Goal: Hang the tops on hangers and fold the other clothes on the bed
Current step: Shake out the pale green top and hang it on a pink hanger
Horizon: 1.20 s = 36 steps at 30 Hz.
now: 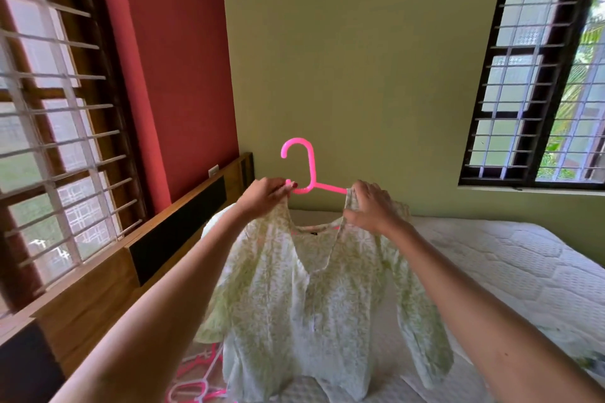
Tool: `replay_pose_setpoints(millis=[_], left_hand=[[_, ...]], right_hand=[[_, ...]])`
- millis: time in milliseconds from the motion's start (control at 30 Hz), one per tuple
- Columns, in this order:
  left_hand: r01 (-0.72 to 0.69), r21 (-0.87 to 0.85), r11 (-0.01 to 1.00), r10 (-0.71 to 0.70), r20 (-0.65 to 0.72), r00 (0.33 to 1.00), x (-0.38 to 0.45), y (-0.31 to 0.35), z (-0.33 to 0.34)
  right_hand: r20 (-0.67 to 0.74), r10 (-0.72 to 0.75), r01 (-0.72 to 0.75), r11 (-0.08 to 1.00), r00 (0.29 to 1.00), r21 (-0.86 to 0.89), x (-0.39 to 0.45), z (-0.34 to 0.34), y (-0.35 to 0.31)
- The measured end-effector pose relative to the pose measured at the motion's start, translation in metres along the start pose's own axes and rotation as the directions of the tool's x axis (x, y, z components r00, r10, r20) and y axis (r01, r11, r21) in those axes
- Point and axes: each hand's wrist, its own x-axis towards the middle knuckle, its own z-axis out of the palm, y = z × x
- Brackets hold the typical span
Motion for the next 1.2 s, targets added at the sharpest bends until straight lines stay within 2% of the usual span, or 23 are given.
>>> replay_pose_setpoints(millis=[100,200,267,367,533,633,867,1033,1200], left_hand=[[0.047,0.236,0.971,-0.08,0.132,0.988,-0.004,-0.022,-0.023],[0.086,0.388,0.918,-0.146,0.129,0.981,-0.007,-0.038,-0.038],[0.106,0.374,0.922,-0.149,0.089,0.985,-0.009,-0.038,-0.041],[0.132,0.327,0.936,-0.158,0.054,0.986,-0.01,-0.032,-0.04],[0.274,0.301,0.914,-0.24,-0.145,0.96,-0.018,-0.033,-0.05],[0.328,0.329,0.885,-0.244,-0.27,0.931,-0.029,-0.032,-0.055],[0.496,0.289,0.819,-0.354,-0.426,0.833,-0.081,-0.004,-0.079],[0.589,0.255,0.767,-0.39,-0.545,0.742,-0.149,0.018,-0.102],[0.731,0.279,0.623,-0.425,-0.664,0.615,-0.23,0.044,-0.134]], right_hand=[[0.012,0.046,-0.046,0.998,0.999,0.04,0.005,-0.007,-0.002],[-0.028,0.079,-0.077,0.994,0.996,0.075,0.015,-0.008,-0.009],[-0.067,0.086,-0.077,0.989,0.994,0.125,0.02,-0.009,-0.016],[-0.18,0.03,-0.002,0.988,0.983,0.152,0.028,-0.005,-0.027],[-0.279,-0.021,0.014,1.0,0.96,-0.028,0.039,-0.004,-0.055],[-0.319,-0.003,-0.001,1.0,0.948,-0.012,0.041,-0.004,-0.07],[-0.275,-0.021,0.069,0.983,0.961,0.168,0.035,-0.014,-0.098],[-0.231,-0.083,0.154,0.937,0.97,0.314,0.014,-0.028,-0.129],[-0.207,-0.227,0.295,0.864,0.952,0.408,-0.018,-0.034,-0.193]])
